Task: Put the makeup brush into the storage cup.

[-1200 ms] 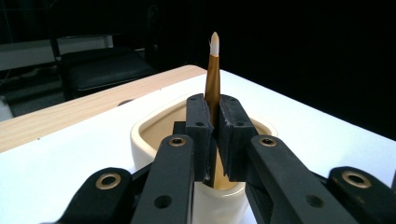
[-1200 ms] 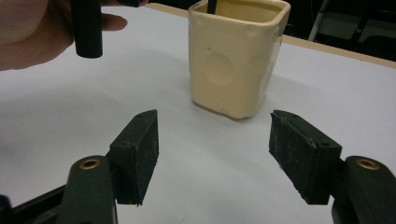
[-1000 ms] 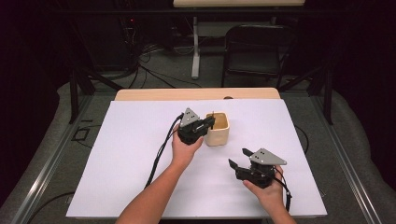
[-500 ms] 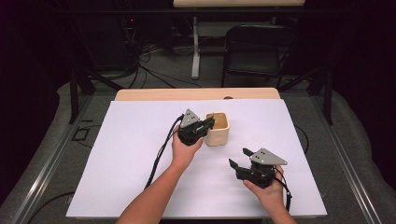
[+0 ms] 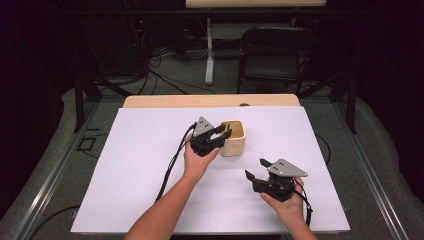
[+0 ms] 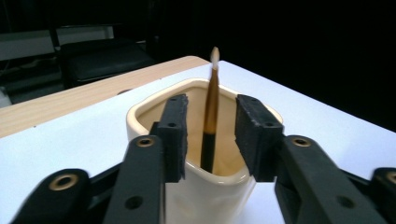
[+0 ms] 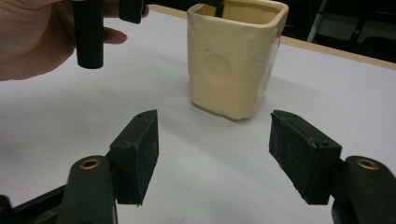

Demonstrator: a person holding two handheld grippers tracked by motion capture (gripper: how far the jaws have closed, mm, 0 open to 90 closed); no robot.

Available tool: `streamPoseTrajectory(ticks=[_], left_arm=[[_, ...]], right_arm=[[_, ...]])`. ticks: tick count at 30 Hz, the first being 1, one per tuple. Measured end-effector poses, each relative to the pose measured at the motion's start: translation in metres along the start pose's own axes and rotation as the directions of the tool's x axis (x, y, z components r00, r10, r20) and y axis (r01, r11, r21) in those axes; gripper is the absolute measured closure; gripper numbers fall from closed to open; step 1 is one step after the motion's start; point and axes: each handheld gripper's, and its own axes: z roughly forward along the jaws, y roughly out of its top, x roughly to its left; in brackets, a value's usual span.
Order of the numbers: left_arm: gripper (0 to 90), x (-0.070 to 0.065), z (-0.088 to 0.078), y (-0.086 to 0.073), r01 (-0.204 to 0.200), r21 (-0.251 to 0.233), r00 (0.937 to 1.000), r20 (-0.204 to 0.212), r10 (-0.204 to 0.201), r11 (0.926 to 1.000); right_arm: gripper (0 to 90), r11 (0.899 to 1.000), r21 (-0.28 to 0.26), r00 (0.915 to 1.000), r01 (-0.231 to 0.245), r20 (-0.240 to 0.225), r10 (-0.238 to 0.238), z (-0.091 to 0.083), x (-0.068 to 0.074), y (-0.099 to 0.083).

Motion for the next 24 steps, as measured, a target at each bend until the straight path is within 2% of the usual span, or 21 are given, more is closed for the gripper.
streamPoseTrajectory(ticks=[4, 10, 14, 20, 24], left_arm=[[55.5, 0.0, -0.002, 0.002, 0.014, -0.032, 0.9998, 0.013, -0.014, 0.9994], [43.4, 0.003, -0.008, 0.01, -0.006, -0.091, 0.9994, -0.033, 0.003, 0.9958], [40.5, 0.005, -0.014, 0.018, -0.017, -0.105, 0.9991, -0.041, 0.013, 0.9943], [39.8, 0.007, -0.025, 0.026, -0.004, -0.118, 0.9994, -0.033, 0.0, 0.9931], [39.8, 0.006, -0.033, 0.033, -0.02, -0.108, 0.9995, -0.025, 0.018, 0.9939]], right_arm=[[32.9, 1.0, 0.001, 1.0, 0.0, 0.0, 0.0, 0.0, 0.0, 0.0], [32.9, 1.0, 0.0, 1.0, -0.001, 0.001, 0.001, 0.0, 0.0, 0.0], [32.9, 1.0, 0.002, 1.0, -0.001, 0.001, 0.001, 0.0, 0.0, 0.0], [32.9, 1.0, 0.001, 1.0, -0.001, 0.001, 0.001, 0.0, 0.0, 0.0], [32.9, 1.0, 0.001, 1.0, 0.0, 0.0, 0.0, 0.001, 0.0, 0.0]])
